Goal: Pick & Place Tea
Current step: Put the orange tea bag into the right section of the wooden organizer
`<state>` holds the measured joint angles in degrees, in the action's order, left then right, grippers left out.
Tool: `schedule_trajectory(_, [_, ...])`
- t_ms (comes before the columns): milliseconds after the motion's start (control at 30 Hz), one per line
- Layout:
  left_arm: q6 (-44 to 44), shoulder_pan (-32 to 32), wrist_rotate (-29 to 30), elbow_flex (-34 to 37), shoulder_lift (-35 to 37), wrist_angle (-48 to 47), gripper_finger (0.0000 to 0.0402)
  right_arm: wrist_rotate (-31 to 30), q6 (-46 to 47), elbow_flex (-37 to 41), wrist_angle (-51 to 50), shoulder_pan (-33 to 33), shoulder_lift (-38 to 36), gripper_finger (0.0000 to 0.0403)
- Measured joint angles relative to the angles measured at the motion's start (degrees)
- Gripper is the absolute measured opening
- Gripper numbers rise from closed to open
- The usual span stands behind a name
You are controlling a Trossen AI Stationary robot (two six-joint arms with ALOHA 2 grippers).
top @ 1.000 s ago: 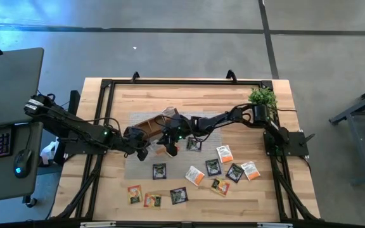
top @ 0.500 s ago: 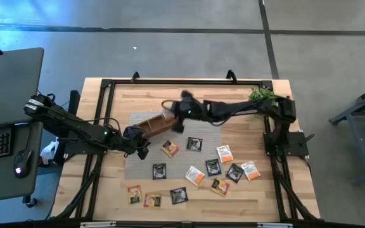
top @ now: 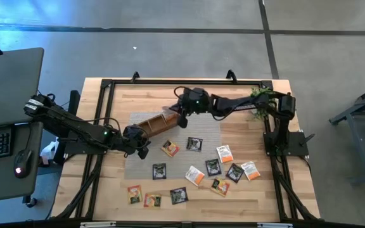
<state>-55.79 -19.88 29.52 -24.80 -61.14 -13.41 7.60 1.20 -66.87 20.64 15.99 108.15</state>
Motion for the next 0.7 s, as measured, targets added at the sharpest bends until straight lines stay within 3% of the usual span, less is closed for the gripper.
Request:
schedule_trajectory(167, [0.0, 0.01, 0.07, 0.0, 0.0, 0.02, 0.0099, 4.84, 1.37, 0.0, 1.63, 0.52, 3.25, 0.0])
schedule_trajectory(400, [-0.17, 0.0, 0.89, 0.0, 0.0, 0.14, 0.0099, -1.22, -1.62, 0.07, 3.34, 0.5, 4.45, 0.0])
schedule_trajectory(567, [-0.15, 0.02, 1.45, 0.0, 0.0, 0.06, 0.0099, 0.19, -1.16, 0.07, 2.89, 0.93, 4.62, 0.0])
schedule_trajectory(700, [-0.18, 0.02, 1.53, 0.0, 0.0, 0.05, 0.0099, 4.73, -0.68, 0.07, 1.98, 0.87, 5.45, 0.0])
